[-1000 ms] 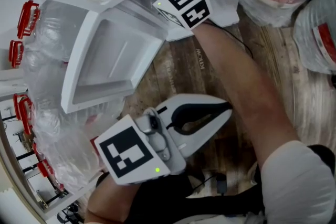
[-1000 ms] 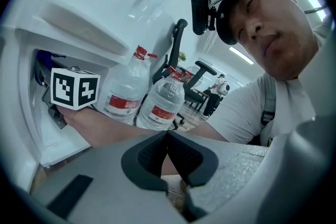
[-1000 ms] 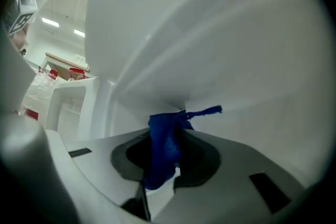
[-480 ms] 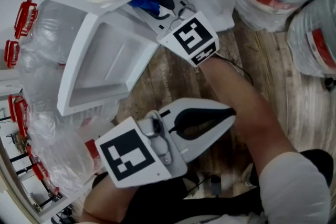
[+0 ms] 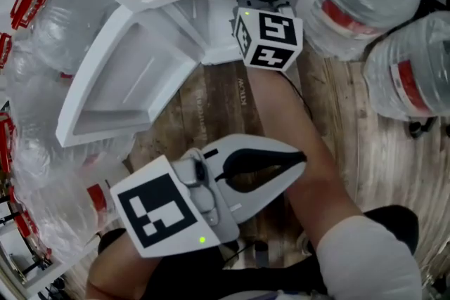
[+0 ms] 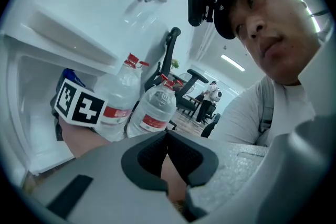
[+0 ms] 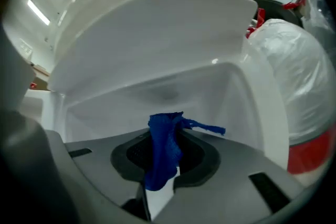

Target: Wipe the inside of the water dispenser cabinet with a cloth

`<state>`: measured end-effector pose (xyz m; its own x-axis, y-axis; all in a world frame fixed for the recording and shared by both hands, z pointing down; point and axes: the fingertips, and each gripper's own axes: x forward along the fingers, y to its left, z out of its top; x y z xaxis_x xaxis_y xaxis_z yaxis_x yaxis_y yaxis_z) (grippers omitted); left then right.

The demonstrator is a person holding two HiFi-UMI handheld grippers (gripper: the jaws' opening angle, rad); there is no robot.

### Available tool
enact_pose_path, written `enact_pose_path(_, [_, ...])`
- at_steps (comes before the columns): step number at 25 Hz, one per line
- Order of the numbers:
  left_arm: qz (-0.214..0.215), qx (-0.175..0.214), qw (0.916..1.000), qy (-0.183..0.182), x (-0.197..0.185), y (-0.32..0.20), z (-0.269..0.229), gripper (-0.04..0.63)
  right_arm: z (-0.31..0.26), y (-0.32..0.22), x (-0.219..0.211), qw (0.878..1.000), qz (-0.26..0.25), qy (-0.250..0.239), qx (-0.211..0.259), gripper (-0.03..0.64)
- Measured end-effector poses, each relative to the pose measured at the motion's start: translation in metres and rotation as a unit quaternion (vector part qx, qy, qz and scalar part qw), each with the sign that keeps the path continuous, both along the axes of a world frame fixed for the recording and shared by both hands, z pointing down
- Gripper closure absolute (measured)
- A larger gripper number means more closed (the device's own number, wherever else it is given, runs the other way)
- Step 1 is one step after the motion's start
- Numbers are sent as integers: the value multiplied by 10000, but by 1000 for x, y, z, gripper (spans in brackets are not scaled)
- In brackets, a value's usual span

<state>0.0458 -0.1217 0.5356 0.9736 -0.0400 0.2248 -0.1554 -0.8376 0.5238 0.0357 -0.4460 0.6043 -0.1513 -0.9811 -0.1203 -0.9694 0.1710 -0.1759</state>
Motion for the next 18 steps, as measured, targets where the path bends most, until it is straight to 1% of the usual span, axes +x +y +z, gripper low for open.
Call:
enact_pose_path(2, [-39,5,10000,-60,-5,1,3,597,4,-11,12,9990,404,-107,-148,547])
enact_pose_path(5, [-116,11,9998,-138,-14,1,4,597,4,-18,13,9972,698,-165,-190,548])
enact_pose_path(11, [-120,57,9997,-202,-21,2,2,597,11,-20,18,9949,887,-417,-257,548])
enact_pose_path(16, [-81,29,9997,-239,-21,5,6,597,11,-18,35,9896,902,-1082,-274,548])
enact_pose_path(18, [-70,32,9996,-258,-21,5,7,597,11,-18,39,9876,872,-1278,-280,548])
